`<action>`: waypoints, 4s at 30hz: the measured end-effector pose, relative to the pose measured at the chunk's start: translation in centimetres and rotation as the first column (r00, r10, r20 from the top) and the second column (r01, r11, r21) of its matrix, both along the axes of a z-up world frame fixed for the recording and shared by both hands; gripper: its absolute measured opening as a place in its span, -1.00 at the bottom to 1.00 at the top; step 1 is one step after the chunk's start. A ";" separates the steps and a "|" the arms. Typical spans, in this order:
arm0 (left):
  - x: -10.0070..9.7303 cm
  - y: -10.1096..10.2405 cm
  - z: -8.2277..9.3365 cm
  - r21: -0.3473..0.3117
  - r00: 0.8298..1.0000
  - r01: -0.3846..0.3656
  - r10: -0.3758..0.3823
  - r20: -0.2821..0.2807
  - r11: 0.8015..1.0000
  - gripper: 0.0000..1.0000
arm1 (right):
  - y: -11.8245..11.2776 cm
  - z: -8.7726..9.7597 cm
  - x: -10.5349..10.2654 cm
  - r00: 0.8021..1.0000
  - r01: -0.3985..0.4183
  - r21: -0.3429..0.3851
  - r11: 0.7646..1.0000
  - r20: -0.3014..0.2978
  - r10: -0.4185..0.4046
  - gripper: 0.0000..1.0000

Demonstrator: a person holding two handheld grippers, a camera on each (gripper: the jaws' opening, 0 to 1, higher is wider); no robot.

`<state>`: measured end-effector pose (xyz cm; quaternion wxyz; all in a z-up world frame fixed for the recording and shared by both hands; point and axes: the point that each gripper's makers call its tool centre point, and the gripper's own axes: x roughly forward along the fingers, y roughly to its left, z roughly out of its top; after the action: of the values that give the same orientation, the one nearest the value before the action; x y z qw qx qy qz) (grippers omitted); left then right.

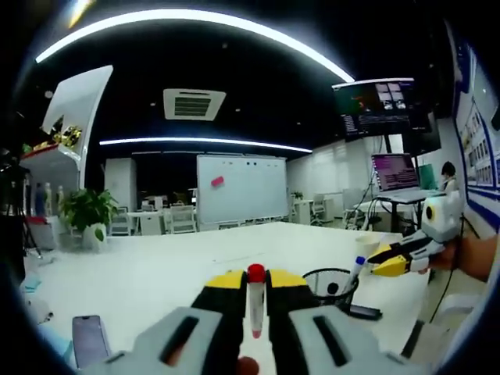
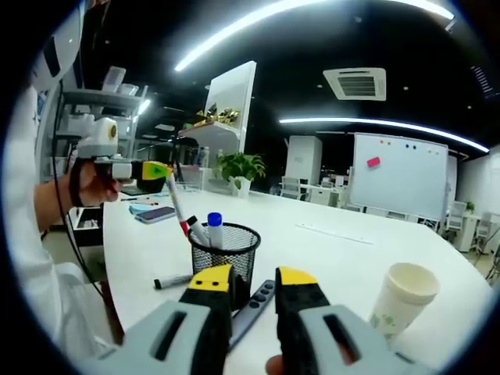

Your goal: Place the scattered laser pointers and whiteboard markers into the pen holder and stack the scattered paper cups together

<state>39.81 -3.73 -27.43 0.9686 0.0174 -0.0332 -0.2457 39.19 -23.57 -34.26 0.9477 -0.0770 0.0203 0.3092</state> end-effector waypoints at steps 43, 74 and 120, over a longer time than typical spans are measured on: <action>-0.6 -2.7 4.3 -0.008 0.991 0.103 -0.101 0.090 0.995 -0.78 | -0.2 -0.3 0.3 1.000 0.003 -0.011 1.000 -0.019 -0.003 -0.59; 0.0 -5.3 5.2 0.019 0.983 0.154 -0.155 0.094 0.988 -0.78 | -0.9 -1.1 0.0 0.999 0.013 0.001 1.000 -0.033 -0.013 -0.59; 0.8 -8.1 4.6 0.028 0.967 0.244 -0.245 0.065 0.969 -0.78 | -1.2 -1.0 -0.1 0.999 0.025 -0.015 1.000 -0.028 -0.025 -0.59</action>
<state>40.62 -11.81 -22.82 0.9291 0.0309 -0.0656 -0.3627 39.11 -24.75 -35.30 0.9504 -0.0796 0.0368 0.2983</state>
